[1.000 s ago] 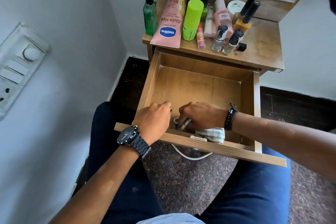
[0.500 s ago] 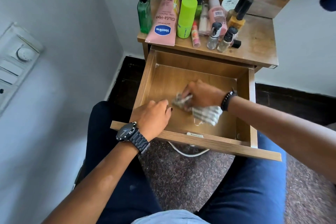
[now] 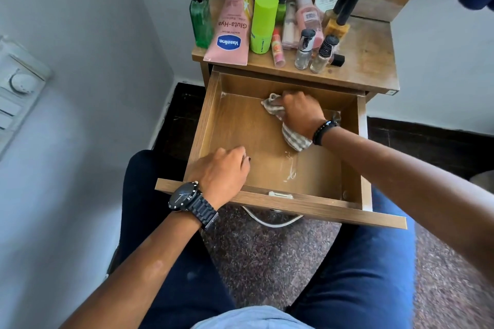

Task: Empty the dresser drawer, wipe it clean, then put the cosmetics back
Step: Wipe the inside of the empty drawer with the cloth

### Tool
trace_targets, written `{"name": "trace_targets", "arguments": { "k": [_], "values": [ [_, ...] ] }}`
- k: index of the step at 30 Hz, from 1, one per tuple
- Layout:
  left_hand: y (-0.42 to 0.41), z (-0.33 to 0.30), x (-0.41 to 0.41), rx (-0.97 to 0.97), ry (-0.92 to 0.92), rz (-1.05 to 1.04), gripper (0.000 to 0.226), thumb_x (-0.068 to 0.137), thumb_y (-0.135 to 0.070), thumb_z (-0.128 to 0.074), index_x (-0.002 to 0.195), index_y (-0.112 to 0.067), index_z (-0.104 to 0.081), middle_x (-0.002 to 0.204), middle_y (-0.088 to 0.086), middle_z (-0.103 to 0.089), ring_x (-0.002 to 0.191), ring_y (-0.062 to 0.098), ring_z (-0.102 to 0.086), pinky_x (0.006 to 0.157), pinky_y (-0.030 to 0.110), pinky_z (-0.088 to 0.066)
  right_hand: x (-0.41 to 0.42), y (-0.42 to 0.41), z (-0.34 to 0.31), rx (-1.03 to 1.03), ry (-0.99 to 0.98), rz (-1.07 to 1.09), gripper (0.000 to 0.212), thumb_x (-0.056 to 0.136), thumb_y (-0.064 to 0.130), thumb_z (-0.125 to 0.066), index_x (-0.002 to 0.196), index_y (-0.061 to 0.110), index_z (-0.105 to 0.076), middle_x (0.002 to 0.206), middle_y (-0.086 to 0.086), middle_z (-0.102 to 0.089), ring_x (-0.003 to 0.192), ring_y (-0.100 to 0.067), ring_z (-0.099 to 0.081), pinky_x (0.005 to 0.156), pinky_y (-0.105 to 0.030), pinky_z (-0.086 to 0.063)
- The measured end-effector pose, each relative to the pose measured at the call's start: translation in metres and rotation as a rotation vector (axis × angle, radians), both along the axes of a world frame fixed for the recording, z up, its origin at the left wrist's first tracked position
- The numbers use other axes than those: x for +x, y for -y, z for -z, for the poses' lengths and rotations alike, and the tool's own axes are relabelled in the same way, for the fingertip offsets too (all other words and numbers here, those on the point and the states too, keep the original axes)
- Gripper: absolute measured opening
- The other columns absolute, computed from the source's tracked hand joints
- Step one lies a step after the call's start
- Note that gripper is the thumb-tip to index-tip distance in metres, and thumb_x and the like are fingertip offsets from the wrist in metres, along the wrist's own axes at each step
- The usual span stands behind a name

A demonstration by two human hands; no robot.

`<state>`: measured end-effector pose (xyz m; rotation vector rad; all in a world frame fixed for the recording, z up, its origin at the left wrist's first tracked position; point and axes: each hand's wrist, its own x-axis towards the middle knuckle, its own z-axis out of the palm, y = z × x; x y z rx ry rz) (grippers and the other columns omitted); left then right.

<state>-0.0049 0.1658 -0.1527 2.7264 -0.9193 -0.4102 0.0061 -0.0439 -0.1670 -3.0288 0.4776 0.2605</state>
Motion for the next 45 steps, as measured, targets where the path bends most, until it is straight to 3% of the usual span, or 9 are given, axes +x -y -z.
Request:
{"name": "trace_targets", "arguments": {
  "k": [7, 9, 14, 21, 24, 30, 34, 38, 45],
  "values": [
    [0.004, -0.004, -0.004, -0.06, -0.042, 0.02, 0.028, 0.099, -0.027, -0.037, 0.096, -0.01, -0.06, 0.055, -0.009, -0.041, 0.043, 0.001, -0.036, 0.045, 0.01, -0.04, -0.047, -0.011, -0.008, 0.373, -0.316, -0.322, 0.031, 0.087, 0.019, -0.066, 0.116, 0.028, -0.065, 0.121, 0.005, -0.065, 0.105, -0.012, -0.063, 0.087, -0.028, -0.053],
    [0.002, -0.004, -0.003, -0.031, 0.014, 0.03, 0.028, 0.099, -0.03, -0.036, 0.095, -0.013, -0.058, 0.055, -0.009, -0.044, 0.043, 0.0, -0.037, 0.034, 0.018, -0.034, -0.074, -0.029, -0.013, 0.357, -0.44, -0.443, 0.029, 0.09, 0.019, -0.062, 0.116, 0.03, -0.065, 0.12, 0.008, -0.065, 0.101, -0.009, -0.063, 0.083, -0.025, -0.053],
    [0.002, -0.004, -0.003, -0.01, 0.003, 0.019, 0.029, 0.098, -0.033, -0.035, 0.097, -0.016, -0.059, 0.069, -0.003, -0.057, 0.045, 0.004, -0.039, 0.038, 0.016, -0.022, -0.071, -0.022, -0.008, 0.253, -0.287, -0.427, 0.032, 0.09, 0.02, -0.062, 0.12, 0.032, -0.062, 0.121, 0.007, -0.064, 0.097, -0.013, -0.066, 0.076, -0.026, -0.056],
    [0.001, -0.006, -0.003, -0.015, 0.029, 0.018, 0.03, 0.097, -0.033, -0.036, 0.096, -0.018, -0.062, 0.062, -0.002, -0.06, 0.049, 0.014, -0.053, 0.041, 0.024, -0.038, -0.01, 0.027, 0.0, -0.009, -0.07, -0.07, 0.031, 0.093, 0.013, -0.05, 0.123, 0.023, -0.055, 0.111, -0.01, -0.064, 0.097, -0.031, -0.063, 0.079, -0.039, -0.053],
    [0.004, -0.007, -0.004, -0.051, -0.032, 0.034, 0.031, 0.098, -0.032, -0.036, 0.097, -0.015, -0.062, 0.057, -0.004, -0.052, 0.045, 0.01, -0.045, 0.035, 0.015, -0.03, -0.015, 0.025, 0.003, 0.004, -0.079, -0.12, 0.035, 0.091, 0.016, -0.056, 0.125, 0.025, -0.055, 0.111, -0.008, -0.065, 0.097, -0.028, -0.064, 0.077, -0.036, -0.052],
    [0.015, -0.018, -0.017, -0.16, -0.145, 0.108, 0.034, 0.099, -0.038, -0.033, 0.086, -0.014, -0.053, 0.053, -0.008, -0.035, 0.041, 0.002, -0.029, 0.049, 0.004, -0.037, -0.079, -0.019, -0.019, 0.428, -0.475, -0.394, 0.028, 0.087, 0.017, -0.066, 0.113, 0.027, -0.065, 0.117, 0.009, -0.066, 0.101, -0.005, -0.062, 0.086, -0.022, -0.051],
    [0.022, -0.016, -0.023, -0.199, -0.156, 0.117, 0.036, 0.098, -0.041, -0.033, 0.079, -0.015, -0.049, 0.052, -0.006, -0.035, 0.042, 0.004, -0.029, 0.049, 0.007, -0.038, -0.088, -0.022, -0.016, 0.27, -0.41, -0.4, 0.027, 0.089, 0.019, -0.061, 0.112, 0.033, -0.065, 0.108, 0.01, -0.068, 0.091, -0.012, -0.065, 0.071, -0.02, -0.05],
    [0.022, -0.004, -0.019, -0.184, -0.145, 0.084, 0.045, 0.097, -0.044, -0.031, 0.088, -0.01, -0.059, 0.053, -0.005, -0.039, 0.045, 0.005, -0.033, 0.037, 0.02, -0.028, -0.057, 0.002, -0.009, 0.067, -0.297, -0.284, 0.022, 0.094, 0.02, -0.055, 0.115, 0.026, -0.058, 0.105, 0.002, -0.066, 0.085, -0.016, -0.065, 0.068, -0.026, -0.054],
    [0.022, -0.004, -0.018, -0.17, -0.096, 0.077, 0.038, 0.098, -0.04, -0.033, 0.09, -0.012, -0.058, 0.054, -0.006, -0.04, 0.045, 0.004, -0.036, 0.036, 0.018, -0.025, -0.03, 0.033, -0.001, -0.229, -0.087, -0.129, 0.025, 0.097, 0.011, -0.042, 0.117, 0.014, -0.055, 0.105, -0.01, -0.066, 0.092, -0.032, -0.066, 0.07, -0.035, -0.051]
  ]
}}
